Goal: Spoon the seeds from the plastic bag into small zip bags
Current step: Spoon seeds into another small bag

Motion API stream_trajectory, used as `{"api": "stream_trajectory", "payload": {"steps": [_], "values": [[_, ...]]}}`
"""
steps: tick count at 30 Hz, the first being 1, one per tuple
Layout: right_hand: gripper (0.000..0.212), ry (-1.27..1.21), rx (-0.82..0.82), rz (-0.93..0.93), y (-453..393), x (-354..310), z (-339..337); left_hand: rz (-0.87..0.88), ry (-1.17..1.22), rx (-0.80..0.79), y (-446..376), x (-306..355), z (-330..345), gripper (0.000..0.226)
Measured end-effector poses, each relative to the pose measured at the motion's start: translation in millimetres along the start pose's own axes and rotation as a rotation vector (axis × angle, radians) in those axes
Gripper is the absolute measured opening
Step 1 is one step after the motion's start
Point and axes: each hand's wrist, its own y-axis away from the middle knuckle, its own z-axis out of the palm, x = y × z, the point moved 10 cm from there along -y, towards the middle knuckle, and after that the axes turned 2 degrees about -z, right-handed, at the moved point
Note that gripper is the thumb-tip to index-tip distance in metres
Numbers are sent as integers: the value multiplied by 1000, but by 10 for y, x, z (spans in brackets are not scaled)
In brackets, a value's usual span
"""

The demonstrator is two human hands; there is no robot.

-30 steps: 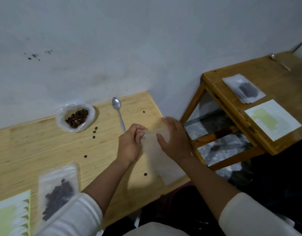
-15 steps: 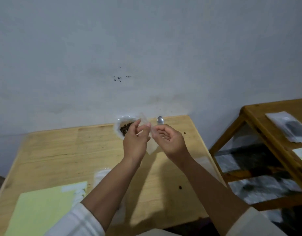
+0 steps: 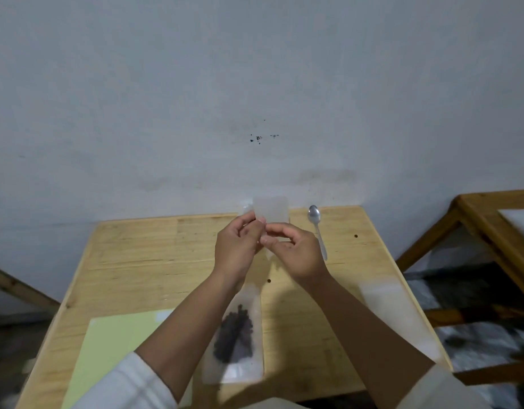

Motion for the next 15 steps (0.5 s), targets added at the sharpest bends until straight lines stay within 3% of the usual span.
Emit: {"api": "stream_trajectory", "payload": {"steps": [10,15], "values": [[3,104,74,-79,-77,-198,-131,7,21,64,-35,-24,80,22],[13,263,123,-216,-100,-346,-266,58,-49,222,-38,-15,107,17]]}}
